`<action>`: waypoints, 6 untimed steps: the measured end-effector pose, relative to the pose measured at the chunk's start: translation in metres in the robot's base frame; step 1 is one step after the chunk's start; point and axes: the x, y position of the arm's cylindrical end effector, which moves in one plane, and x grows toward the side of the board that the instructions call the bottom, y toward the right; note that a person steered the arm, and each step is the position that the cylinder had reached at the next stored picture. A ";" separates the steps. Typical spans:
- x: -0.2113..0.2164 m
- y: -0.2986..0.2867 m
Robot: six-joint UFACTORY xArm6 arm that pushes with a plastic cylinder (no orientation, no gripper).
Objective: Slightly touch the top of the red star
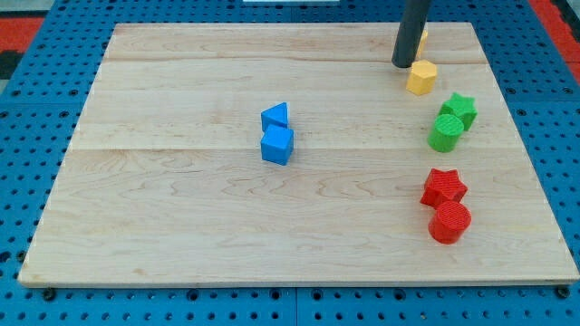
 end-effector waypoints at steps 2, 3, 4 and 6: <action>0.039 -0.016; 0.105 -0.014; 0.156 -0.010; 0.223 0.073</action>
